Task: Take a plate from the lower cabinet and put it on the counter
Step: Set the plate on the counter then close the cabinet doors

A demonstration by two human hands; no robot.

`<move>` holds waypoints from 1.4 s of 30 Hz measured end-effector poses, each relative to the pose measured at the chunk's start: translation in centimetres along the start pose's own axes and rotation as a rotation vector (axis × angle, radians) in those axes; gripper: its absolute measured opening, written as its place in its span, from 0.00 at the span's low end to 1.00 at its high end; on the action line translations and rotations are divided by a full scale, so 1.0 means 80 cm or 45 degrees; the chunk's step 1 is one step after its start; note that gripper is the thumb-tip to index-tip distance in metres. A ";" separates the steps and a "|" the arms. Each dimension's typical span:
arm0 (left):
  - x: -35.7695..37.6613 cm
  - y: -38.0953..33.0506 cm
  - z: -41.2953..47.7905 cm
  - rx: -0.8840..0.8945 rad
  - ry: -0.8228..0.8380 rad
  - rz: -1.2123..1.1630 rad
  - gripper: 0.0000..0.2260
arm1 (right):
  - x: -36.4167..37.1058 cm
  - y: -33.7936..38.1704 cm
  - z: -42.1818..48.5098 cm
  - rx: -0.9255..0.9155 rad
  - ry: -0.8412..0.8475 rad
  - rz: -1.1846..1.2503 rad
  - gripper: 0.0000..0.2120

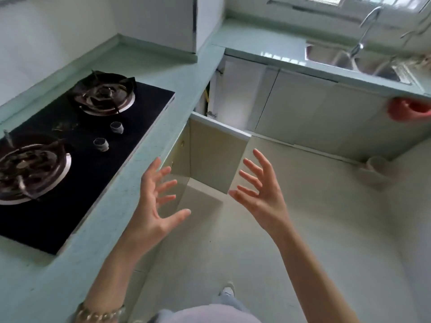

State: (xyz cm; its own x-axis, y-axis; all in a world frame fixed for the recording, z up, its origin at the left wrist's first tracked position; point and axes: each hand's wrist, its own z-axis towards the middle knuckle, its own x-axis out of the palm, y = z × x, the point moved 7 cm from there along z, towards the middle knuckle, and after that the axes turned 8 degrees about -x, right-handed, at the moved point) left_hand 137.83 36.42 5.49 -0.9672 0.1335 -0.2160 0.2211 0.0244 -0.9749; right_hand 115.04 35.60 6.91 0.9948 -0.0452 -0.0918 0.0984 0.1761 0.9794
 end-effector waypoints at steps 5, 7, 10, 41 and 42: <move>0.104 -0.024 0.044 0.023 0.020 0.005 0.48 | -0.112 -0.019 0.022 0.017 -0.053 -0.038 0.42; 0.137 -0.032 0.061 0.031 0.013 0.004 0.48 | -0.150 -0.024 0.030 0.021 -0.075 -0.043 0.42; 0.188 -0.042 0.092 0.026 0.056 0.018 0.48 | -0.203 -0.034 0.043 0.037 -0.122 -0.054 0.42; 0.461 -0.097 0.581 -0.077 -0.022 0.098 0.45 | -0.520 -0.185 0.483 0.165 -0.155 -0.111 0.40; 0.464 -0.094 0.593 -0.097 -0.065 0.083 0.45 | -0.525 -0.193 0.503 0.165 -0.118 -0.107 0.40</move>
State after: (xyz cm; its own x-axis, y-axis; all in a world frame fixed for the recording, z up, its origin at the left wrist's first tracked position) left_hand 94.37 -5.82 2.26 -0.9551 0.0863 -0.2834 0.2909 0.0927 -0.9523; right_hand 70.65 -4.81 2.89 0.9756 -0.1463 -0.1634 0.1709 0.0398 0.9845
